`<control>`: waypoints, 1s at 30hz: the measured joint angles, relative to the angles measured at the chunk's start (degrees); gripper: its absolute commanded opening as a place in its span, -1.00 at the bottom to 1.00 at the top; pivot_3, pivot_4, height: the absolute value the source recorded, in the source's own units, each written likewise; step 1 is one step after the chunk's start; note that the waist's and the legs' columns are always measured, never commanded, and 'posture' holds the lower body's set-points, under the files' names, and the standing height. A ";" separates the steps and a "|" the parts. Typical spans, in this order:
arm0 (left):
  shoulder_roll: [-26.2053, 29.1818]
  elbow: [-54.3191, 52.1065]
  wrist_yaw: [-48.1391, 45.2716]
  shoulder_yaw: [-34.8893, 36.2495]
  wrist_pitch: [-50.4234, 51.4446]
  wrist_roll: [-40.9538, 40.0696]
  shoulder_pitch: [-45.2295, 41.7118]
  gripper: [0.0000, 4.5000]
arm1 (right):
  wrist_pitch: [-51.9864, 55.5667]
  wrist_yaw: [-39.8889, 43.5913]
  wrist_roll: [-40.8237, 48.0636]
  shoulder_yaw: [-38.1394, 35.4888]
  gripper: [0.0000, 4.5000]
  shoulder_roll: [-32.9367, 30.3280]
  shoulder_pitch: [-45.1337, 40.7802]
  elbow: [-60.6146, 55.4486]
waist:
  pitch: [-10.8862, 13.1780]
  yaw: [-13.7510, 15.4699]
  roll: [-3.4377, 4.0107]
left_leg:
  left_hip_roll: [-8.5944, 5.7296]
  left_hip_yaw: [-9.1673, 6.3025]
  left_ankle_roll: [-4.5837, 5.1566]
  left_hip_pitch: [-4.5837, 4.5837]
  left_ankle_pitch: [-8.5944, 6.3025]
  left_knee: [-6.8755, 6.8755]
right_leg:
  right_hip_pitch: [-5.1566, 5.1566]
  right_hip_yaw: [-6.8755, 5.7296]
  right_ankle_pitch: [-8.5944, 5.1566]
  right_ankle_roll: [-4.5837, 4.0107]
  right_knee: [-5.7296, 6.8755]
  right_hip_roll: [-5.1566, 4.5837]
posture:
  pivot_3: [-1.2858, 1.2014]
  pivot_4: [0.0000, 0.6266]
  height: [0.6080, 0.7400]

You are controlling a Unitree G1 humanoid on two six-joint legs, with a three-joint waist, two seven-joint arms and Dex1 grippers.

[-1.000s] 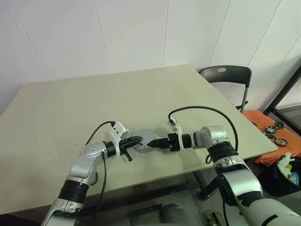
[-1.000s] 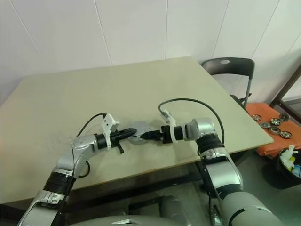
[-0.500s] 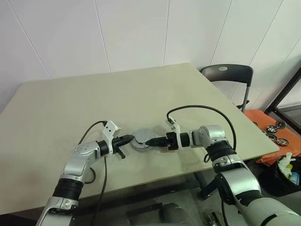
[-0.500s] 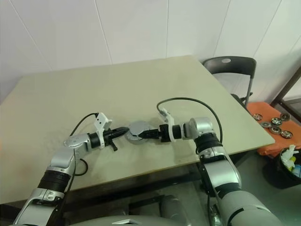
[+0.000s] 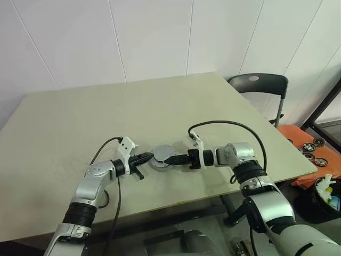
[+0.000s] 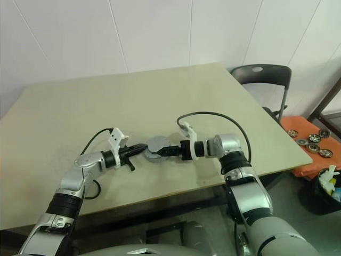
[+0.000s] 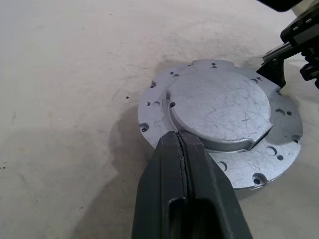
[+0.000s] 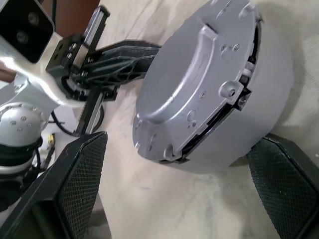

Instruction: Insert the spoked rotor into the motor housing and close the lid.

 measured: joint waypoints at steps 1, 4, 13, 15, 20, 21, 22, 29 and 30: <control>-0.02 0.07 0.00 0.01 0.00 0.09 0.00 -1.00 | -0.52 -0.79 0.03 -0.86 0.99 0.53 -0.09 0.67 | 0.00 -0.03 0.00 | 0.00 0.00 0.00 0.02 0.00 0.01 | 0.01 0.00 0.00 0.00 0.00 0.00 | 0.03 -1.00 1.00; -0.07 0.14 -0.01 0.03 0.03 0.31 0.00 -1.00 | -2.03 -3.28 0.05 -2.82 0.83 1.80 -0.67 2.61 | 0.00 -0.05 0.00 | 0.01 0.00 0.00 0.04 0.00 0.04 | 0.03 0.00 -0.01 -0.01 -0.03 0.00 | 0.03 -1.00 1.00; 0.05 -0.01 -0.55 0.23 0.32 0.30 0.19 -1.00 | -4.87 -6.84 0.18 -6.18 0.08 3.34 -0.83 4.45 | 0.02 0.27 0.12 | -0.01 -0.02 0.00 0.00 0.00 0.03 | 0.22 0.02 0.00 -0.01 -0.04 -0.02 | 0.03 -1.00 1.00; 0.21 -0.04 -0.58 0.32 0.41 0.30 0.21 -1.00 | -5.09 -6.84 0.21 -6.30 0.08 3.50 -0.89 4.36 | 0.01 0.27 0.12 | -0.05 -0.03 0.01 -0.04 -0.01 -0.03 | 0.22 0.05 0.00 0.00 -0.08 -0.05 | 0.03 -1.00 1.00; 0.41 -0.28 -0.60 0.37 0.52 0.30 0.18 -1.00 | -5.96 -7.15 0.23 -6.46 0.07 3.89 -0.89 4.46 | 0.02 0.27 0.13 | -0.05 -0.04 0.04 -0.04 -0.02 -0.06 | 0.22 0.05 0.00 0.00 -0.10 -0.06 | 0.03 -1.00 1.00; 0.43 -0.25 -0.58 0.39 0.55 0.31 0.15 -1.00 | -6.05 -7.33 0.23 -6.54 0.07 3.99 -0.89 4.48 | 0.02 0.26 0.13 | -0.05 -0.05 0.04 -0.03 -0.02 -0.05 | 0.22 0.05 0.00 0.00 -0.09 -0.06 | 0.03 -1.00 1.00; 0.45 -0.23 -0.58 0.40 0.56 0.31 0.12 -1.00 | -6.10 -7.45 0.23 -6.66 0.06 4.07 -0.89 4.50 | 0.02 0.25 0.13 | -0.05 -0.05 0.04 -0.03 -0.02 -0.05 | 0.23 0.04 0.00 0.00 -0.09 -0.06 | 0.03 -1.00 1.00; 0.34 0.00 -0.72 0.38 0.43 0.31 -0.06 -1.00 | -4.59 -7.80 0.62 -7.80 0.06 4.12 -1.25 5.37 | 0.03 0.26 0.14 | -0.05 -0.05 0.03 -0.05 -0.02 -0.07 | 0.21 0.04 0.00 0.00 -0.10 -0.06 | 0.03 -1.00 1.00; 0.32 0.01 -0.70 0.38 0.43 0.32 -0.10 -1.00 | -4.45 -7.91 0.76 -8.17 0.06 4.17 -1.40 5.92 | 0.03 0.27 0.14 | -0.05 -0.05 0.04 -0.05 -0.02 -0.07 | 0.21 0.04 0.00 0.00 -0.10 -0.06 | 0.03 -1.00 1.00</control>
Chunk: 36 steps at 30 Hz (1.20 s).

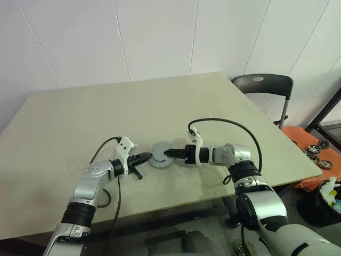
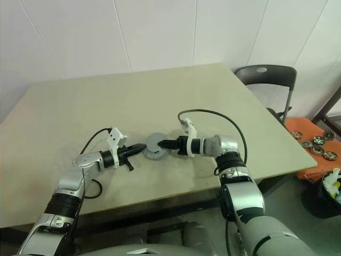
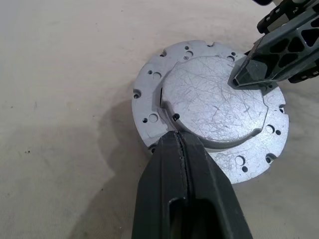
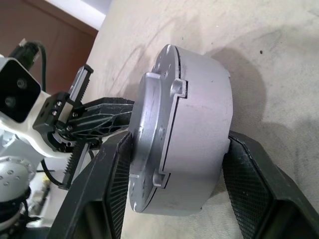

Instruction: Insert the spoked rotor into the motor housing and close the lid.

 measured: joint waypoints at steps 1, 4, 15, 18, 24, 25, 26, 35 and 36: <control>-0.01 0.01 0.02 0.00 0.00 0.00 -0.01 -1.00 | 0.19 -0.20 0.26 -0.44 0.05 0.07 -0.28 0.77 | 0.00 0.00 0.00 | 0.00 0.00 0.00 0.00 0.00 0.00 | 0.00 0.00 0.00 0.00 0.00 0.00 | 0.03 -1.00 1.00; -0.02 0.20 0.12 0.04 -0.02 0.01 -0.07 -1.00 | 0.20 -0.73 0.61 -1.95 0.02 0.55 -1.14 3.22 | 0.00 -0.05 0.00 | 0.00 0.00 0.00 0.01 0.00 0.01 | 0.02 0.00 0.00 0.00 0.00 0.00 | 0.03 -1.00 1.00; 0.57 0.47 0.21 0.48 0.18 0.09 -0.03 -1.00 | -4.22 -3.62 1.48 -5.48 0.00 3.49 -2.70 9.44 | -0.01 -0.41 0.02 | 0.02 0.00 0.00 0.12 0.00 0.03 | 0.10 0.00 0.00 0.00 0.02 0.01 | 0.03 -1.00 1.00; 0.67 0.46 0.21 0.72 0.24 0.09 -0.04 -1.00 | -4.30 -3.95 1.48 -5.96 0.00 3.46 -3.34 10.63 | -0.02 -0.44 0.02 | 0.03 0.00 0.00 0.13 0.00 0.02 | 0.10 -0.01 0.00 -0.01 0.03 0.01 | 0.03 -1.00 1.00; 0.67 -0.01 -0.44 2.01 2.60 -1.89 -0.06 -1.00 | -3.62 -4.33 1.67 -7.53 0.00 3.54 -4.38 12.46 | 0.00 -0.48 0.03 | 0.03 0.00 0.00 0.03 0.00 0.00 | -0.01 0.00 0.00 0.00 0.04 0.02 | 0.03 -1.00 1.00; 0.85 -0.54 -1.01 2.50 3.27 -2.90 -0.05 -1.00 | -3.14 -4.33 1.85 -8.01 0.00 3.53 -4.44 12.63 | 0.03 -0.48 0.00 | 0.03 0.00 0.00 -0.02 0.00 -0.01 | -0.08 -0.01 0.00 0.00 0.04 0.02 | 0.03 -1.00 1.00; 1.15 -1.92 -1.51 3.07 4.20 -4.22 -0.06 -1.00 | -2.65 -4.35 2.20 -8.51 0.00 3.53 -4.47 12.76 | 0.05 -0.49 -0.02 | 0.03 0.00 0.00 -0.13 0.00 -0.02 | -0.20 0.00 0.01 0.01 0.06 0.03 | 0.03 -1.00 1.00; 3.60 -9.33 -0.14 13.09 10.35 -14.55 -1.74 -1.00 | 1.05 -6.14 5.76 -13.68 0.00 3.79 -4.52 13.87 | 0.13 -0.36 -0.01 | 0.05 0.02 0.02 -0.46 0.01 -0.47 | -0.67 0.00 0.13 0.22 0.00 0.05 | 0.03 -1.00 1.00; 3.60 -9.54 0.39 14.13 10.92 -15.54 -1.74 -1.00 | 1.43 -6.38 6.10 -14.25 0.00 3.79 -4.50 13.87 | 0.13 -0.33 -0.01 | 0.05 0.00 0.02 -0.63 0.01 -0.47 | -0.81 0.00 0.14 0.22 0.00 0.05 | 0.03 -1.00 1.00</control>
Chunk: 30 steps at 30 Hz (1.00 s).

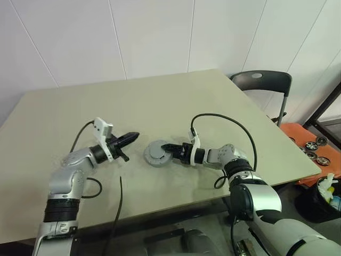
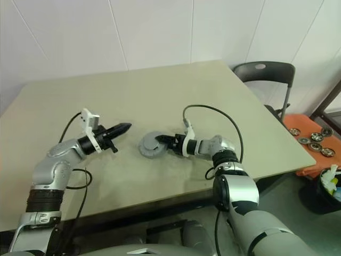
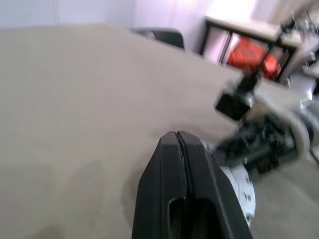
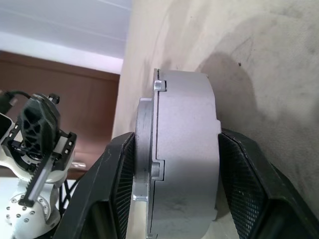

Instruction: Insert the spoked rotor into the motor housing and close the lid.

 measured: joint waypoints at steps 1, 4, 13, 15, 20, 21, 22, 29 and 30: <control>0.00 -0.30 0.51 1.12 0.77 -1.11 0.08 -1.00 | 0.60 -0.23 0.35 -0.74 0.00 -0.03 0.00 -0.03 | 0.00 0.08 0.00 | 0.00 0.00 0.00 -0.29 0.01 0.03 | -0.28 0.00 0.02 -0.01 0.02 0.00 | 0.03 -1.00 1.00; 0.00 -1.03 1.19 2.33 2.05 -3.10 0.84 -1.00 | 1.85 -1.14 1.42 -2.00 0.00 -0.03 0.05 -0.25 | 0.00 0.16 -0.01 | -0.01 0.03 -0.01 -0.53 0.01 -0.01 | -0.55 0.03 0.07 -0.07 0.00 -0.04 | 0.03 -1.00 1.00; -1.20 -2.18 2.84 3.70 4.45 -6.39 6.96 -1.00 | 8.87 -5.83 9.16 -9.38 0.00 0.24 -0.33 -8.89 | 0.02 0.31 -0.01 | -0.02 0.05 -0.01 -0.65 0.01 -0.23 | -0.76 0.04 0.18 -0.25 -0.07 -0.07 | 0.03 -1.00 1.00; -2.14 -2.46 3.01 3.72 4.55 -7.30 8.18 -1.00 | 10.35 -7.03 10.90 -10.47 0.00 0.51 -0.77 -11.50 | 0.02 0.31 -0.01 | -0.02 0.05 0.00 -0.65 0.01 -0.22 | -0.76 0.04 0.18 -0.25 -0.07 -0.07 | 0.03 -1.00 1.00; -4.37 -4.68 4.09 4.90 6.44 -12.26 9.01 -1.00 | 12.99 -9.49 13.36 -11.13 0.00 2.20 -1.43 -15.27 | 0.01 0.23 -0.01 | -0.02 0.06 0.00 -0.63 0.01 -0.21 | -0.76 0.03 0.18 -0.25 -0.04 -0.04 | 0.03 -1.00 1.00; -4.56 -4.79 4.47 5.24 6.71 -12.90 9.03 -1.00 | 13.50 -9.72 13.58 -11.07 0.00 2.56 -1.43 -15.79 | 0.01 0.22 -0.01 | -0.02 0.06 0.00 -0.62 0.01 -0.21 | -0.76 0.03 0.18 -0.25 -0.04 -0.04 | 0.03 -1.00 1.00; -4.95 -4.79 4.88 5.97 6.77 -13.64 9.07 -1.00 | 13.90 -10.19 13.70 -10.96 0.00 3.01 -1.44 -16.56 | 0.01 0.21 -0.01 | -0.02 0.06 0.00 -0.62 0.01 -0.21 | -0.76 0.03 0.18 -0.25 -0.04 -0.04 | 0.03 -1.00 1.00; -7.30 -4.73 8.71 8.93 6.79 -16.72 8.92 -1.00 | 14.45 -11.66 13.92 -10.54 0.00 3.79 -1.44 -17.03 | 0.00 0.40 -0.03 | -0.03 0.07 0.00 -0.65 0.01 -0.17 | -0.75 0.03 0.18 -0.26 -0.04 -0.05 | 0.03 -1.00 1.00; -7.88 -4.64 9.24 9.41 6.89 -17.37 8.83 -1.00 | 14.37 -11.73 13.92 -10.52 0.00 3.79 -1.44 -17.03 | 0.00 0.39 -0.03 | -0.03 0.07 0.00 -0.65 0.01 -0.17 | -0.75 0.03 0.19 -0.26 -0.04 -0.06 | 0.03 -1.00 1.00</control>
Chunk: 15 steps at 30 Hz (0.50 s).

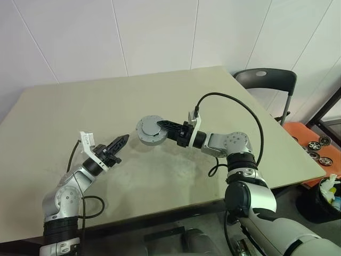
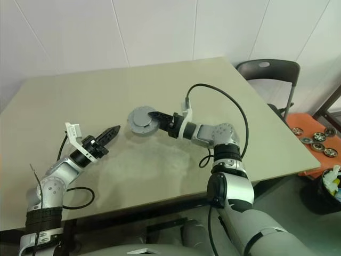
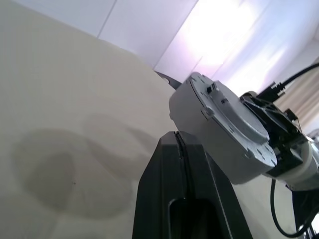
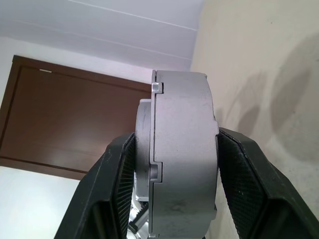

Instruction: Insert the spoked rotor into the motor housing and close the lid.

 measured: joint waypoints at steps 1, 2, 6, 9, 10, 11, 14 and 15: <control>-0.50 0.29 0.60 0.50 0.26 -0.94 -0.12 -1.00 | -0.15 -0.08 0.00 0.08 0.00 0.01 0.00 0.00 | 0.00 0.00 0.00 | 0.00 0.00 0.00 0.00 0.00 0.00 | 0.00 0.00 0.00 0.00 0.00 0.00 | 0.03 -1.00 1.00; -1.11 0.49 1.45 1.33 1.16 -2.27 -0.23 -1.00 | -0.35 -0.15 0.00 0.26 0.00 0.02 0.00 0.01 | 0.00 -0.01 0.00 | 0.00 -0.01 0.00 0.00 0.00 0.00 | 0.00 0.00 0.00 0.00 0.01 0.00 | 0.03 -1.00 1.00; -2.76 0.50 3.94 3.56 7.45 -10.33 0.38 -1.00 | -0.76 -0.18 0.00 0.51 0.00 0.07 0.00 0.01 | -0.01 -0.19 -0.01 | 0.00 0.01 0.00 0.01 0.00 0.00 | 0.00 0.01 0.00 0.00 0.02 0.00 | 0.03 -1.00 1.00; -3.94 0.50 5.02 3.94 10.28 -13.98 2.04 -1.00 | -0.88 -0.18 0.00 0.56 0.00 0.17 0.00 0.01 | -0.01 -0.19 -0.01 | 0.00 0.01 0.00 0.01 0.00 0.02 | 0.00 0.01 0.00 0.00 0.04 0.00 | 0.03 -1.00 1.00; -4.10 0.50 5.53 3.99 10.83 -14.68 2.40 -1.00 | -0.90 -0.18 0.00 0.59 0.00 0.22 0.00 0.01 | -0.01 -0.15 -0.02 | 0.00 0.00 0.00 0.01 0.00 0.04 | 0.00 0.00 0.01 0.00 0.05 0.01 | 0.03 -1.00 1.00; -4.10 0.50 6.20 4.05 11.13 -14.84 2.45 -1.00 | -0.91 -0.18 0.00 0.60 0.00 0.23 0.00 0.01 | -0.01 -0.12 -0.02 | 0.00 0.00 0.00 0.02 0.00 0.06 | 0.00 0.00 0.01 0.00 0.08 0.01 | 0.03 -1.00 1.00; -4.12 0.50 7.76 4.76 11.13 -15.99 2.44 -1.00 | -0.95 -0.24 0.00 0.64 0.00 0.22 0.00 0.01 | -0.01 -0.09 -0.02 | 0.00 0.00 0.00 0.02 0.00 0.12 | 0.01 0.00 0.01 -0.01 0.10 0.01 | 0.03 -1.00 1.00; -4.13 0.50 8.14 4.98 11.12 -16.15 2.44 -1.00 | -0.96 -0.25 -0.01 0.66 0.00 0.22 0.00 0.01 | -0.01 -0.10 -0.02 | 0.00 0.00 0.00 0.02 0.00 0.13 | 0.02 0.00 0.01 -0.01 0.10 0.02 | 0.03 -1.00 1.00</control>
